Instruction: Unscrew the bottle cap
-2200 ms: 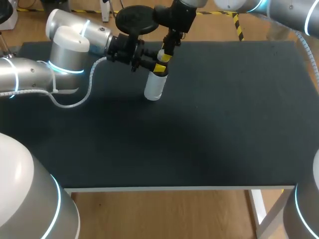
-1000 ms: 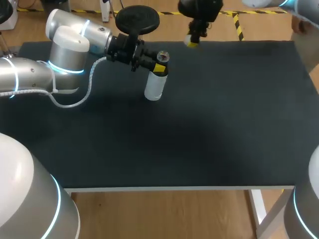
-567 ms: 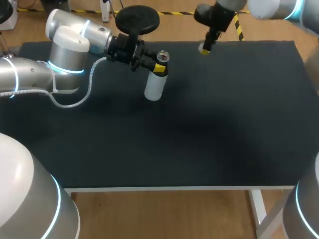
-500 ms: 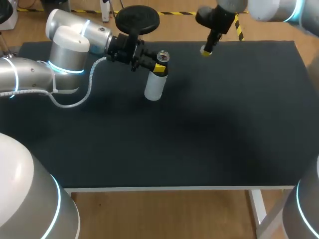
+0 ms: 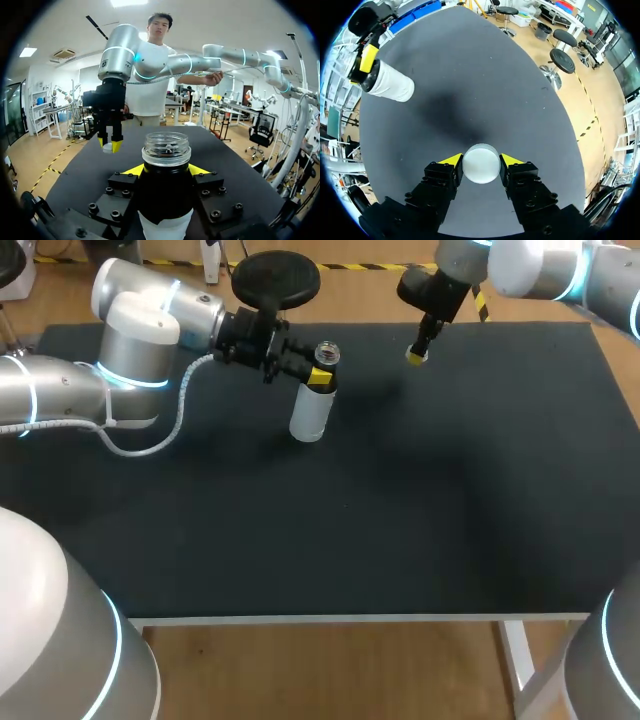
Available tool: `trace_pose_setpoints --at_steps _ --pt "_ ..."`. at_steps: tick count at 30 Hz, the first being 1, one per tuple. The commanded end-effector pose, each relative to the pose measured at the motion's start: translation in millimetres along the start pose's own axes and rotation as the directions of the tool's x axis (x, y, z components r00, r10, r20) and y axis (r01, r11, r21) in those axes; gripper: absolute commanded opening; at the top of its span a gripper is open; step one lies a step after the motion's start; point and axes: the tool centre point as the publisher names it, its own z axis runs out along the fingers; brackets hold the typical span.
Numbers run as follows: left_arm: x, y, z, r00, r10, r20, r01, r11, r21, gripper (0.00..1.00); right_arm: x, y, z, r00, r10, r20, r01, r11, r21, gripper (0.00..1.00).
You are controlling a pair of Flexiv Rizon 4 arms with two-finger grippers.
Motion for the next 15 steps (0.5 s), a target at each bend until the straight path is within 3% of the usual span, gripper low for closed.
trace_pose_setpoints --at_steps 1,15 --pt "-0.9 1.1 0.5 1.000 0.000 -0.001 0.000 1.000 0.001 0.00 -11.7 5.0 10.0 0.999 0.009 -0.038 -0.009 1.000 0.017 0.00" --pt "-0.9 1.1 0.5 1.000 0.000 -0.001 0.000 1.000 0.001 0.00 -4.0 2.2 26.3 0.996 0.032 -0.080 -0.029 0.998 0.047 0.00"
